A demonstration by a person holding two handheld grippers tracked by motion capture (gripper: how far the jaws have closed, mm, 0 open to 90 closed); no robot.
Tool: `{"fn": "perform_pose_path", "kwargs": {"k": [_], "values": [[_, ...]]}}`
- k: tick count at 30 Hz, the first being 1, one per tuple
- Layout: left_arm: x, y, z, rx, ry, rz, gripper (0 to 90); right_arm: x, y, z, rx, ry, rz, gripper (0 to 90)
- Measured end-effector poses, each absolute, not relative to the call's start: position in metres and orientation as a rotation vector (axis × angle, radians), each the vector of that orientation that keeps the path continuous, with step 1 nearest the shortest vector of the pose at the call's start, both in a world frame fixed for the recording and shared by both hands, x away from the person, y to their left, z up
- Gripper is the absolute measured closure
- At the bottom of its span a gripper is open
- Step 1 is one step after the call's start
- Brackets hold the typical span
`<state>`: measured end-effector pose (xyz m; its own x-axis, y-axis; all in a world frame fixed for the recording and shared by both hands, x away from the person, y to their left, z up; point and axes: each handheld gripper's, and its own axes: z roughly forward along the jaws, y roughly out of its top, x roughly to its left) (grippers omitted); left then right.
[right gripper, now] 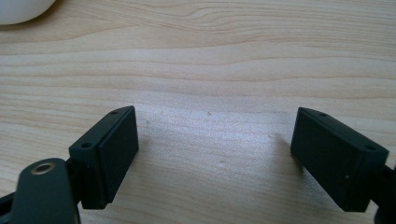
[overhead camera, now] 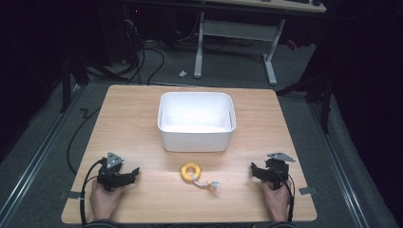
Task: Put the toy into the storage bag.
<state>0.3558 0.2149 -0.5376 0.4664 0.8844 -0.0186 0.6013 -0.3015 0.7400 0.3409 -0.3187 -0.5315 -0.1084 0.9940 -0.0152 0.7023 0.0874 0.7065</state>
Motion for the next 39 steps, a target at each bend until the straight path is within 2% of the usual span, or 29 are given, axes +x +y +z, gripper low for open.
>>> {"fn": "perform_pose_path", "kwargs": {"k": [27,31,39], "values": [[0.3592,0.2145,-0.5373,2.038,1.21,0.517,21.6,0.3389,-0.3172,-0.5315,1.639,1.882,0.769,17.8],[0.3593,0.2153,-0.535,2.043,1.225,0.513,28.6,0.3388,-0.3172,-0.5315,1.638,1.883,0.77,17.8],[0.3595,0.2109,-0.532,2.072,1.216,0.487,31.8,0.3385,-0.317,-0.5315,1.637,1.886,0.772,17.8]]}}
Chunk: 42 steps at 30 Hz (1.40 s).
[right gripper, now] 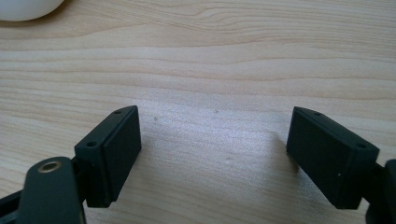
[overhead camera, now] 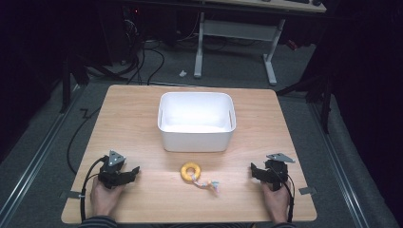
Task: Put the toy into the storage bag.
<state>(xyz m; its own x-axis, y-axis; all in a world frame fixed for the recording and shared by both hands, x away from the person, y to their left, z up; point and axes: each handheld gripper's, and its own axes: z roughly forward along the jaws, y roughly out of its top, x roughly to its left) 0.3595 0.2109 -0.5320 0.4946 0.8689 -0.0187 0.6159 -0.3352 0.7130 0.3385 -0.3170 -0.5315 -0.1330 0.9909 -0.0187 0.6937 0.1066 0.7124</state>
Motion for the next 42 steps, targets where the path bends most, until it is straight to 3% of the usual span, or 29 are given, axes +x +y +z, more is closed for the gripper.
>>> {"fn": "perform_pose_path", "kwargs": {"k": [18,42], "values": [[0.362,0.193,-0.514,2.124,1.138,0.413,35.1,0.338,-0.317,-0.531,1.636,1.886,0.772,17.8],[0.361,0.149,-0.483,2.142,1.038,0.309,27.6,0.339,-0.316,-0.531,1.638,1.885,0.771,17.8]]}}
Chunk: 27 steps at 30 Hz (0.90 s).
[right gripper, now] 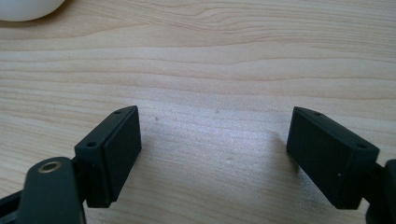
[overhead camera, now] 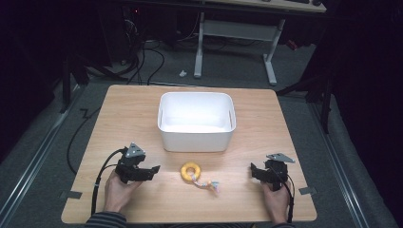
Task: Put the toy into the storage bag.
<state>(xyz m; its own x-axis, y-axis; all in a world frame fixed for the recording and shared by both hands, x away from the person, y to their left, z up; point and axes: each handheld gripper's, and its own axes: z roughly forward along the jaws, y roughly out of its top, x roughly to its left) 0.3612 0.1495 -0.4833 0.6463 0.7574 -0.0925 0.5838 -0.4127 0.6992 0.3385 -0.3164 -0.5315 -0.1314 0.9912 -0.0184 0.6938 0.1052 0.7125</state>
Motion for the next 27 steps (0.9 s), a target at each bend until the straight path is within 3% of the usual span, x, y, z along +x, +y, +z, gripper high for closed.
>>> {"fn": "perform_pose_path", "kwargs": {"k": [27], "values": [[0.363,0.083,-0.459,2.268,0.86,0.265,38.3,0.338,-0.316,-0.531,1.64,1.884,0.772,17.8]]}}
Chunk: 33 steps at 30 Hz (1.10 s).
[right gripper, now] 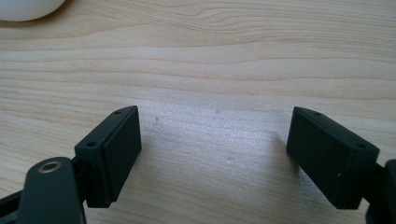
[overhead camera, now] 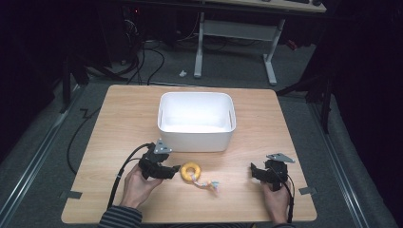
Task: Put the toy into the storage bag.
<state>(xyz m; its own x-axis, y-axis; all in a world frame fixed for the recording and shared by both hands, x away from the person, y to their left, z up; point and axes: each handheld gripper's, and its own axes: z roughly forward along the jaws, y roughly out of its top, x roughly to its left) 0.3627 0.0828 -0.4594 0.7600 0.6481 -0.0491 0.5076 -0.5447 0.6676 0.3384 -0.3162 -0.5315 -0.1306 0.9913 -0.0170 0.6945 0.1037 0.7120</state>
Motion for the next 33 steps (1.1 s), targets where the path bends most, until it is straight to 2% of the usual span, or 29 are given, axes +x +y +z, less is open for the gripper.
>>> {"fn": "perform_pose_path", "kwargs": {"k": [21,33], "values": [[0.375,0.047,-0.485,2.364,0.832,0.221,44.3,0.338,-0.316,-0.531,1.636,1.888,0.774,17.8],[0.378,0.039,-0.498,2.369,0.866,0.248,48.4,0.338,-0.316,-0.531,1.632,1.892,0.775,17.8]]}}
